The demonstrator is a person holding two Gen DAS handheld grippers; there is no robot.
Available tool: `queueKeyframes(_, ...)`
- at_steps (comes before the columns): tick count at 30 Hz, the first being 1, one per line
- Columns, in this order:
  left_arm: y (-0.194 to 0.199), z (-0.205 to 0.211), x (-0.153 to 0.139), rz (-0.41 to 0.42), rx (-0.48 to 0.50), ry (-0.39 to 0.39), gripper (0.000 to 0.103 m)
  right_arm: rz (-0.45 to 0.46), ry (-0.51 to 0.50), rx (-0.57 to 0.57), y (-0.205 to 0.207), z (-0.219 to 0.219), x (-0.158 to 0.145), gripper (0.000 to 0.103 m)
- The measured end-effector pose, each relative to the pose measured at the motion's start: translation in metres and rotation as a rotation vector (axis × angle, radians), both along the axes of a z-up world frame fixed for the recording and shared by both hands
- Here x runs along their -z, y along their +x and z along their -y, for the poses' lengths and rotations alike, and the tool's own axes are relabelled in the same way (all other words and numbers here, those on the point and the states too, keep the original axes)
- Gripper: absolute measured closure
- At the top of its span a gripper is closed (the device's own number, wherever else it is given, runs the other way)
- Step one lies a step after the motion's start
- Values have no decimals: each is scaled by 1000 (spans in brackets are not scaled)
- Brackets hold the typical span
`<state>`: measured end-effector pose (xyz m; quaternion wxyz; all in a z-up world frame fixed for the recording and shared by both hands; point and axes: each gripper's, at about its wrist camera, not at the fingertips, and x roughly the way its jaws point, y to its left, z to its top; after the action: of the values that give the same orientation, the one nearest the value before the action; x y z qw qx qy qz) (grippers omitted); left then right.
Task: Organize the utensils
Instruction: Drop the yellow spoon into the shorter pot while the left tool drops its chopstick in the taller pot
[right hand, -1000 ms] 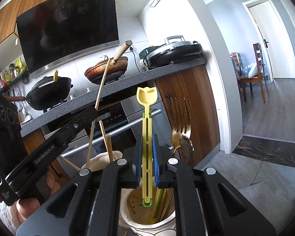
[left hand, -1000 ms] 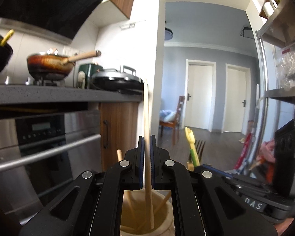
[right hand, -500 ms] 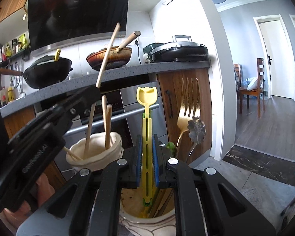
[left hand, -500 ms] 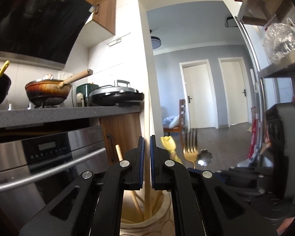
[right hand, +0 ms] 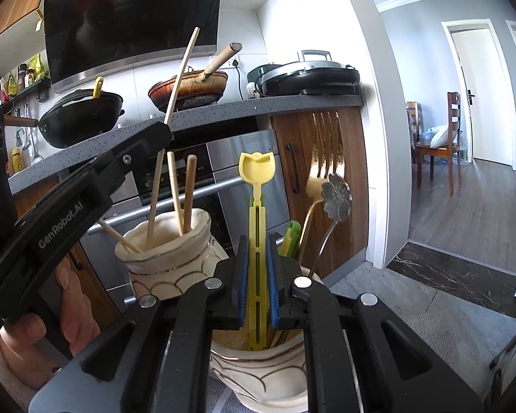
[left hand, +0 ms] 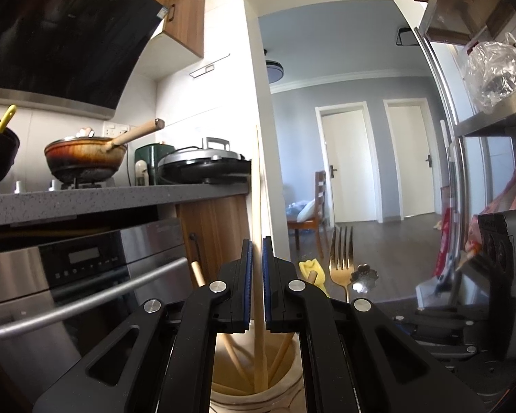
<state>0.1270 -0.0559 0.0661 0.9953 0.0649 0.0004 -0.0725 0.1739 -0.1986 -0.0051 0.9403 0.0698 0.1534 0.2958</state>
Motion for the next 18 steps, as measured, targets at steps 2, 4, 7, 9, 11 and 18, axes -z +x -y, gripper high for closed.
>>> queueKeyframes(2, 1, -1, 0, 0, -2, -3, 97, -7, 0, 2, 1, 0, 1, 93)
queueKeyframes(4, 2, -2, 0, -2, -3, -10, 96, -13, 5, 1, 2, 2, 2, 93)
queueKeyframes(7, 3, -1, 0, -6, -5, -10, 96, -19, 0, 0, 2, 2, 3, 93)
queueKeyframes(9, 4, -1, 0, -8, -6, -9, 93, -20, 0, -6, 2, 3, 4, 93)
queueKeyframes(11, 4, -1, -1, -5, -5, -13, 89, -21, 2, -10, 2, 2, 3, 92)
queueKeyframes(18, -2, 3, -15, 19, -6, 5, 79, -6, 35, 0, -1, 9, -2, 76)
